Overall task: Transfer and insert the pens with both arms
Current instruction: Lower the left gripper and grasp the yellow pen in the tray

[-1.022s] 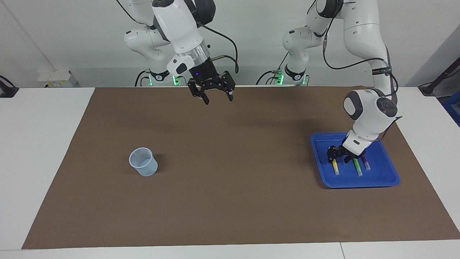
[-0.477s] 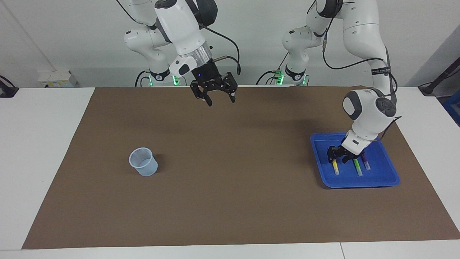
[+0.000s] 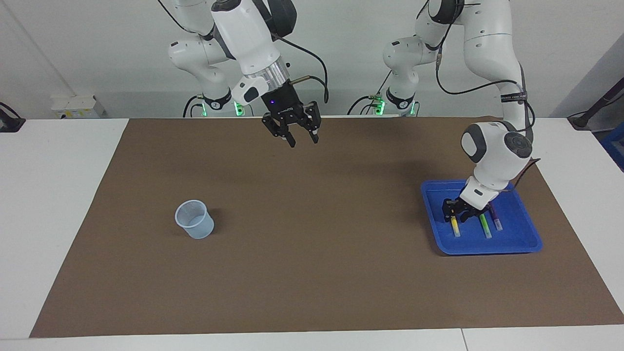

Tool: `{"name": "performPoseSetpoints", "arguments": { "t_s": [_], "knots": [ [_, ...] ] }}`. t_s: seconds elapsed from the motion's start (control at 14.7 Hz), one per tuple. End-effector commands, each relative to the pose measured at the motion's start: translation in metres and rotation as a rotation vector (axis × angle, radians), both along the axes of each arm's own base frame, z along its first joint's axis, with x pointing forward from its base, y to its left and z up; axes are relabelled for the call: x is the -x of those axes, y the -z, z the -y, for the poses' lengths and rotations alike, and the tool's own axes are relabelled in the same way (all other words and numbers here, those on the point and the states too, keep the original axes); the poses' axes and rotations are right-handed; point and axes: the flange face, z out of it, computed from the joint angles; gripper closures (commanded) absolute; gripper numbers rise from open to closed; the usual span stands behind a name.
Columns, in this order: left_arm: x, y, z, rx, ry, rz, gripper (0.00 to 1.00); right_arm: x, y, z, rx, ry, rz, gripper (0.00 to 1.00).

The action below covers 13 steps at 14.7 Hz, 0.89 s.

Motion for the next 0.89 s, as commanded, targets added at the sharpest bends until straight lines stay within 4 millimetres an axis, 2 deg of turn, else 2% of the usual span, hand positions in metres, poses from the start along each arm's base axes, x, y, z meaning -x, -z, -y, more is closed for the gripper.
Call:
{"name": "performPoseSetpoints", "arguments": {
  "t_s": [0.0,0.2,0.34,0.41,0.61,0.68,0.82],
  "knots": [
    [0.013,-0.002,0.0,-0.02,0.008,0.032,0.57,-0.002,0.01,-0.017,-0.029,-0.013,0.02,0.31],
    [0.013,-0.001,0.0,-0.02,0.005,0.027,0.57,-0.006,0.021,-0.027,-0.036,-0.017,0.028,0.29],
    [0.013,-0.001,0.0,-0.02,0.005,0.024,0.57,-0.005,0.024,-0.031,-0.034,-0.024,0.024,0.2],
    [0.013,-0.001,0.001,-0.019,0.007,0.023,0.62,-0.006,0.025,-0.031,-0.034,-0.024,0.023,0.2],
    [0.014,-0.003,0.0,-0.02,0.009,-0.005,0.93,-0.007,0.024,-0.035,-0.059,-0.012,0.031,0.19],
    [0.015,-0.004,-0.003,-0.02,0.008,-0.018,1.0,-0.009,0.021,-0.037,-0.092,0.001,0.022,0.19],
    [0.015,-0.005,-0.007,-0.02,0.004,-0.028,1.0,-0.009,0.021,-0.038,-0.117,0.006,0.008,0.18]
  ]
}}
